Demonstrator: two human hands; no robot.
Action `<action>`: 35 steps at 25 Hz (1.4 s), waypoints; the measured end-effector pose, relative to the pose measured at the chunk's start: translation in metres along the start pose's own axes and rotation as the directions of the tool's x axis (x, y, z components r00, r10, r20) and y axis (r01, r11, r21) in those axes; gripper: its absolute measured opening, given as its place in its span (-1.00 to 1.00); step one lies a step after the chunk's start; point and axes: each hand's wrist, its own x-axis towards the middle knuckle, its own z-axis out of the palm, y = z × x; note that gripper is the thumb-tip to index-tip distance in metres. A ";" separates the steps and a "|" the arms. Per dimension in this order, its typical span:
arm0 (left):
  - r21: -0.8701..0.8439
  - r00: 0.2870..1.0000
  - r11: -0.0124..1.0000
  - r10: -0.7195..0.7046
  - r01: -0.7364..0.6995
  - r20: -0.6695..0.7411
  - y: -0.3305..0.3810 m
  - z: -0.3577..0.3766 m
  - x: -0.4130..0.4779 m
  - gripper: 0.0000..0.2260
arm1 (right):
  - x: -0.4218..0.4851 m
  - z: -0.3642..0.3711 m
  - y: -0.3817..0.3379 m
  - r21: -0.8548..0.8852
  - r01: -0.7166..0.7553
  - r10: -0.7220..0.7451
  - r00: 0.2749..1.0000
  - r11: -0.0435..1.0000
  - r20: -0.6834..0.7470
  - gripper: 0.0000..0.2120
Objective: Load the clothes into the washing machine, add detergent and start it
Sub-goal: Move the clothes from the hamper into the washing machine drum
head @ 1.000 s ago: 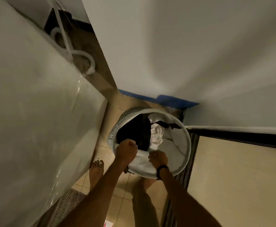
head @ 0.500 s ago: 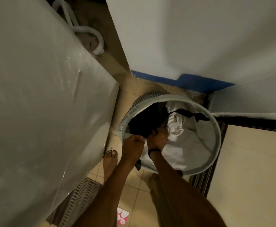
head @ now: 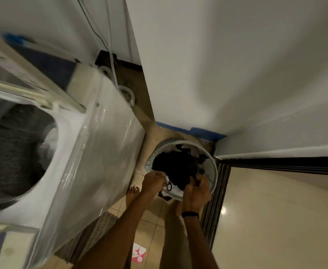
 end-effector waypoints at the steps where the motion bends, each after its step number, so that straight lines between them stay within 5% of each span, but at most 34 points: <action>1: 0.001 1.000 1.000 0.012 -0.012 0.010 0.007 -0.004 -0.020 -0.91 | -0.003 -0.011 -0.022 0.017 0.001 -0.001 1.000 1.000 0.004 -0.89; 4: 0.134 0.995 0.987 0.080 -0.086 0.055 0.010 -0.020 -0.070 -0.74 | -0.030 -0.050 -0.081 0.052 0.011 -0.016 0.995 0.999 0.099 -0.91; 7: 0.325 0.971 0.918 0.188 -0.226 0.146 0.011 -0.039 -0.115 -0.30 | -0.072 -0.109 -0.139 0.276 0.055 -0.115 0.971 0.959 0.208 -0.88; 10: 0.429 0.952 0.850 0.283 -0.304 0.115 0.032 -0.060 -0.160 0.02 | -0.119 -0.178 -0.203 0.618 -0.042 -0.244 0.897 0.785 0.370 -0.81; 12: 0.399 0.905 0.817 0.414 -0.417 0.099 0.051 -0.078 -0.188 0.04 | -0.150 -0.216 -0.239 0.720 -0.129 -0.322 0.831 0.682 0.454 -0.84; 15: 0.176 0.824 0.806 0.542 -0.565 0.165 0.087 -0.110 -0.227 -0.33 | -0.189 -0.250 -0.282 0.794 -0.161 -0.397 0.797 0.587 0.455 -0.83; 17: -0.232 0.876 0.894 0.432 -0.384 0.213 0.109 -0.141 -0.258 -0.63 | -0.204 -0.253 -0.301 0.838 -0.135 -0.423 0.814 0.529 0.398 -0.77; 18: -0.475 0.892 0.853 0.370 -0.215 0.260 0.118 -0.159 -0.273 -0.70 | -0.206 -0.248 -0.306 0.838 -0.103 -0.451 0.804 0.535 0.387 -0.77; 20: -0.778 0.852 0.625 0.371 0.065 0.369 0.130 -0.199 -0.303 -0.68 | -0.207 -0.225 -0.308 0.708 0.096 -0.483 0.793 0.699 0.370 -0.58; 22: -0.842 0.830 0.530 0.420 0.103 0.366 0.139 -0.239 -0.323 -0.64 | -0.214 -0.185 -0.307 0.463 0.310 -0.514 0.747 0.831 0.423 -0.22; 24: -0.881 0.772 0.461 0.520 0.108 0.367 0.141 -0.274 -0.343 -0.70 | -0.232 -0.141 -0.307 0.365 0.301 -0.472 0.614 0.881 0.632 -0.07; 26: -0.915 0.742 0.379 0.573 0.135 0.347 0.142 -0.306 -0.358 -0.60 | -0.252 -0.102 -0.314 0.400 0.210 -0.452 0.405 0.892 0.795 -0.21; 28: -0.944 0.789 0.331 0.580 0.001 0.204 0.141 -0.345 -0.361 -0.63 | -0.273 -0.070 -0.331 0.480 0.150 -0.501 0.321 0.865 0.804 -0.43; 31: -0.902 0.792 0.253 0.595 -0.350 -0.141 0.139 -0.405 -0.359 -0.69 | -0.299 -0.026 -0.363 0.596 0.139 -0.604 0.330 0.791 0.725 -0.48; 33: -0.673 0.727 0.377 0.586 -0.636 -0.359 0.131 -0.440 -0.350 -0.77 | -0.320 -0.001 -0.387 0.641 0.063 -0.621 0.339 0.765 0.707 -0.39; 35: -0.349 0.662 0.562 0.649 -0.750 -0.375 0.113 -0.472 -0.341 -0.65 | -0.342 0.019 -0.414 0.691 -0.042 -0.632 0.367 0.722 0.683 -0.34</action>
